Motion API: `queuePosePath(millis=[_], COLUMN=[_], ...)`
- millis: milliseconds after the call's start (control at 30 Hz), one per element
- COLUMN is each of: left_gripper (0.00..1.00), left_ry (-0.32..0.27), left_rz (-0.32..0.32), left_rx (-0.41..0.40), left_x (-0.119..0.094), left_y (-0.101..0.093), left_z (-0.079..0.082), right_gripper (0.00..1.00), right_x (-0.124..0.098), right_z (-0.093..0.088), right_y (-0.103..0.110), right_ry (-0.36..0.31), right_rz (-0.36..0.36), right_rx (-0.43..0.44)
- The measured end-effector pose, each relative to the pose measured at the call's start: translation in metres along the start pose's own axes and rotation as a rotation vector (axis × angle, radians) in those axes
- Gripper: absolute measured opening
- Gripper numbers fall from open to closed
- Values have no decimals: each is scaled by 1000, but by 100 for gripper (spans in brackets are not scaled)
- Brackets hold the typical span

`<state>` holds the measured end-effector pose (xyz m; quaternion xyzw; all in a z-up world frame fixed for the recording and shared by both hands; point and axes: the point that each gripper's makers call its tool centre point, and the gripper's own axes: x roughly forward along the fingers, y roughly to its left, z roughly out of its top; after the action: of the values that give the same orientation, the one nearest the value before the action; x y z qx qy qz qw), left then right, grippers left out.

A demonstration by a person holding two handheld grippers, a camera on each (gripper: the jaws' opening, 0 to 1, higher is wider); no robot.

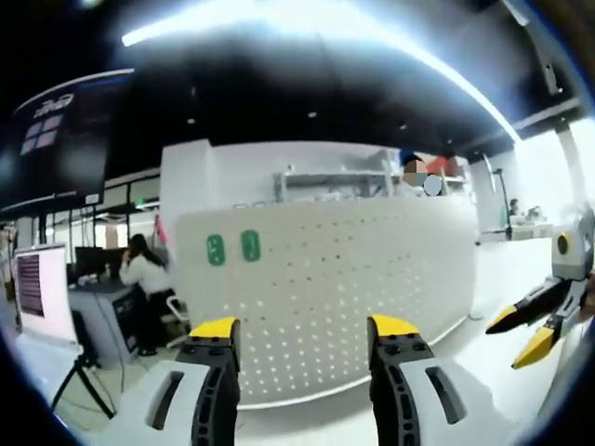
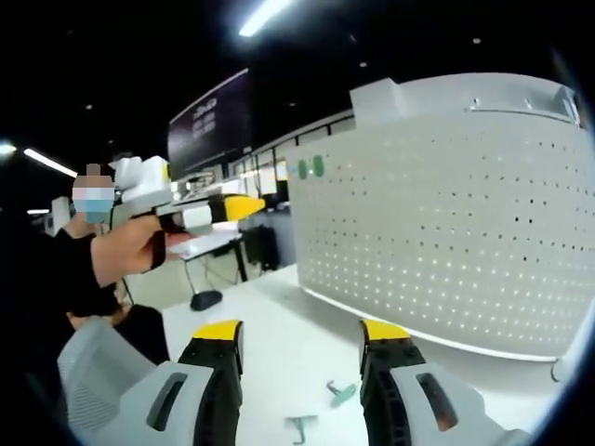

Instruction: Insert the hook assembly into the mounting plate slot until the hook locks in place.

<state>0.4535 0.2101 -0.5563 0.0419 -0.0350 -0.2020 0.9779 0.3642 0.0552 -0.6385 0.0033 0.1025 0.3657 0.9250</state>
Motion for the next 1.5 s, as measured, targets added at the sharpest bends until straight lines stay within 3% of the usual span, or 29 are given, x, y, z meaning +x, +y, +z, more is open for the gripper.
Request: queuePosePath(millis=[400,900,1133,1500], left_gripper=[57,58,58,58], left_ry=[11,4,6,17], left_rz=[-27,-57,-88,-107], left_rx=[1,-56,-51,-72], left_x=[-28,-68,-75,-79], left_y=[-16,-39,-54,-63], left_z=[-10,-28,-37,-46], right_gripper=[49,47,47,46], right_x=[2,6,9,13], right_z=[-6,-22,-34,-57], right_y=[3,11,17,16], right_ry=[34,100,139,213], right_rz=[35,112,147,182], right_rx=[-31,-87,-108,-158])
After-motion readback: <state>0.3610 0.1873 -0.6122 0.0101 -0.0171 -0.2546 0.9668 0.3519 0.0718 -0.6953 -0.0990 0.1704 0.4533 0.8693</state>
